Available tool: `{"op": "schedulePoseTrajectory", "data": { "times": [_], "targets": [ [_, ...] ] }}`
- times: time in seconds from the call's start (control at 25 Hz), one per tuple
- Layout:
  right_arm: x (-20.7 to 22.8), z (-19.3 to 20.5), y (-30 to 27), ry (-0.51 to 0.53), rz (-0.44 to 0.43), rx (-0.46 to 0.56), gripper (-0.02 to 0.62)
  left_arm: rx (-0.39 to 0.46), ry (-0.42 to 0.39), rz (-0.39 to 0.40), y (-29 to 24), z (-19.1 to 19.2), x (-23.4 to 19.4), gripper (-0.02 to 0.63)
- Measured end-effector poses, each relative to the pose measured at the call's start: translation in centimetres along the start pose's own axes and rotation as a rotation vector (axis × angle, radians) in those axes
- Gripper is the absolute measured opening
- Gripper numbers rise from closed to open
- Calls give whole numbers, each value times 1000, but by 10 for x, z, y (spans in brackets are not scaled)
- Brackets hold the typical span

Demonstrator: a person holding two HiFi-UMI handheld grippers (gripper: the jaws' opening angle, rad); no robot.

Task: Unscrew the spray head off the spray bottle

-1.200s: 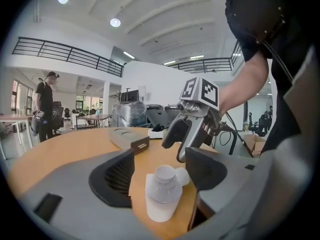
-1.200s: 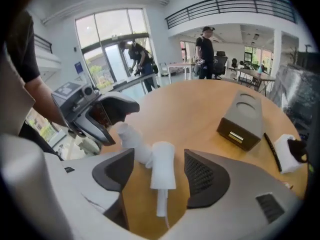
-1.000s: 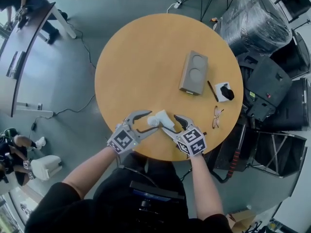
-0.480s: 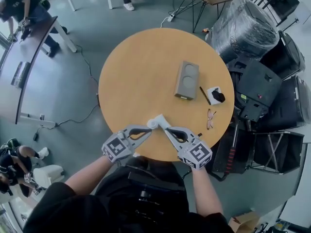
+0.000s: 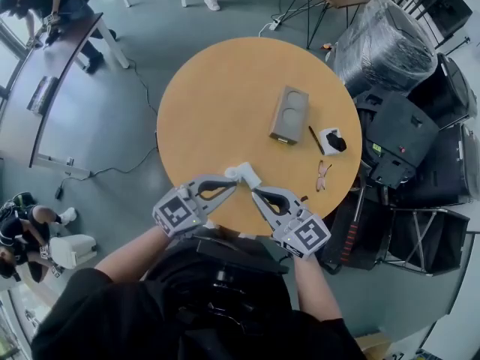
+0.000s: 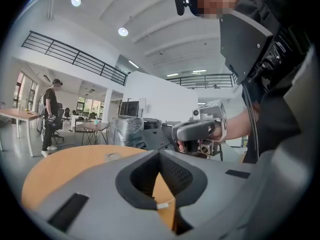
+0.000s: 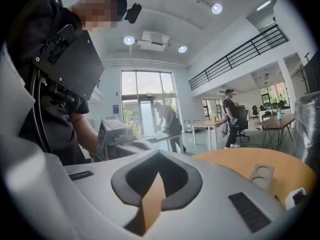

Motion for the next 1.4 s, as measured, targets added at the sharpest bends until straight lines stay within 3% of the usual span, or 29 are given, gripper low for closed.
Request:
{"op": "schedulePoseTrajectory", "data": {
  "times": [0.2, 0.4, 0.52, 0.84, 1.12, 1.4],
  "targets": [
    [3, -14, 33, -8, 24, 63, 3, 3, 1, -25, -4, -10, 20, 6],
    [1, -30, 51, 11, 76, 121, -3, 81, -4, -21, 0, -31, 38, 6],
    [-6, -31, 57, 22, 52, 132, -2, 101, -15, -31, 1, -37, 49, 6],
    [-26, -33, 59, 65, -23, 126, -3, 124, -16, -36, 6, -50, 62, 6],
    [-34, -33, 57, 76, -29, 131, -3, 126, -29, -30, 12, -52, 69, 6],
    [-45, -30, 53, 96, -30, 69, -3, 109, -70, 0, 15, -48, 77, 6]
  ]
}}
Point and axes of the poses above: the fingertips, and each gripper's own axes: y backward along the fingers, x to its right, z out of its underside, the point moved 9 cm from there along y, backward along the fingers, and after that the axes turned 4 degrees about -z, right-handed, at the moved point
